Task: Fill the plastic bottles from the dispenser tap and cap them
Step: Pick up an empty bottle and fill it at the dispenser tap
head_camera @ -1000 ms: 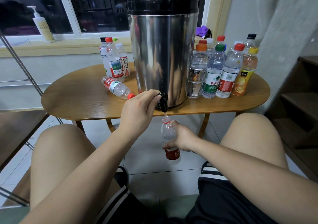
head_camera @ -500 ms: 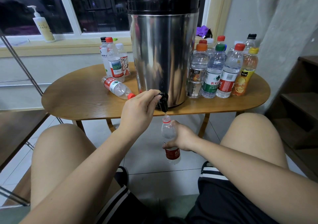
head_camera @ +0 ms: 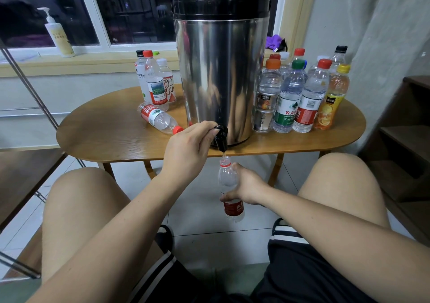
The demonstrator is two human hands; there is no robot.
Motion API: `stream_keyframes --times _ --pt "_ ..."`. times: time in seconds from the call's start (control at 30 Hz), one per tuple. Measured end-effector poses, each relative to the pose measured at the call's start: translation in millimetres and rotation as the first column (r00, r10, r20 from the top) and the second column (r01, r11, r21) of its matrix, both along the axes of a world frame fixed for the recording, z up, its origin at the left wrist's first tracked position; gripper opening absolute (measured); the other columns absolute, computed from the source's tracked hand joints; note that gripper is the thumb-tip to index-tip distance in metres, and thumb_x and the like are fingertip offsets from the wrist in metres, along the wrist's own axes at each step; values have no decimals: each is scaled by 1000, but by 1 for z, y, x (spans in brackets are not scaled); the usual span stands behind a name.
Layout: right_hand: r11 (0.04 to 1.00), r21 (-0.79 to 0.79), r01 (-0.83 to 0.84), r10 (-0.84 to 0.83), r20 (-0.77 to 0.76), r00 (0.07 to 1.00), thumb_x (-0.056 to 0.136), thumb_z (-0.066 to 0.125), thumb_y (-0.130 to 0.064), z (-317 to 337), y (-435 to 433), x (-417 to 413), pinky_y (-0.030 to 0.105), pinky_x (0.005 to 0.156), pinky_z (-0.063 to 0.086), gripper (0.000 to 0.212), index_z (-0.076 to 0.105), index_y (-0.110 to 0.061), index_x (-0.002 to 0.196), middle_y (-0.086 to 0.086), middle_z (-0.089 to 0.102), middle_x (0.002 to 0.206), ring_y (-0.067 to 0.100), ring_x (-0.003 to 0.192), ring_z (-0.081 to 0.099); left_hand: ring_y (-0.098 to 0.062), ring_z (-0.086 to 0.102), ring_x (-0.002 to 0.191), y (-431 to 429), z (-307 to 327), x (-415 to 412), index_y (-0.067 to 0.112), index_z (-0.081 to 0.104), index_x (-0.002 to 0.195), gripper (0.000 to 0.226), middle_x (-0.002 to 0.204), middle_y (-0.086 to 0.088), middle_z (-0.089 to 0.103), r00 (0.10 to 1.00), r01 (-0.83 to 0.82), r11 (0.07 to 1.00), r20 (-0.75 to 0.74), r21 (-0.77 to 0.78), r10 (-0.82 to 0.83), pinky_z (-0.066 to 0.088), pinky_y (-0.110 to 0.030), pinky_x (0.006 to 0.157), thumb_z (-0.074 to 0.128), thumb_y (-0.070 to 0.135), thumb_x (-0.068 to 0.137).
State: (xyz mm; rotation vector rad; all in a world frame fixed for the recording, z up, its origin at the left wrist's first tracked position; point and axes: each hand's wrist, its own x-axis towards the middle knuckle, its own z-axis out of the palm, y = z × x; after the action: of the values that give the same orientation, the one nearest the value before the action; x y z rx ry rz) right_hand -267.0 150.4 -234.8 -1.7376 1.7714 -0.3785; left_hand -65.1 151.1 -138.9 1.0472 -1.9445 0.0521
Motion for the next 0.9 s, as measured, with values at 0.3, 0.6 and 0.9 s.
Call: stream_keyframes --times 0.3,0.6,0.9 --pt "1000 -4 1 -1 -1 1000 66 103 -48 -1 0 0 33 86 52 104 41 -26 147 6 61 144 28 122 62 -9 60 81 1 1 0 21 71 116 17 92 11 69 1000 12 1000 -17 1 -12 46 -27 66 57 31 114" --pt "1000 0 1 -1 9 1000 67 103 -47 -1 -1 0 35 89 54 106 40 -27 150 6 59 147 30 127 62 -9 60 80 0 0 -1 21 72 115 17 91 10 70 1000 14 1000 -25 -5 -14 44 -26 65 57 30 113" --pt "1000 -16 -8 8 -9 1000 66 102 -50 -3 -2 -1 35 91 54 109 39 -25 151 7 60 148 30 128 62 -10 61 81 1 1 -1 20 72 115 16 91 7 71 999 5 1000 -34 -4 -5 42 -26 66 59 29 113"
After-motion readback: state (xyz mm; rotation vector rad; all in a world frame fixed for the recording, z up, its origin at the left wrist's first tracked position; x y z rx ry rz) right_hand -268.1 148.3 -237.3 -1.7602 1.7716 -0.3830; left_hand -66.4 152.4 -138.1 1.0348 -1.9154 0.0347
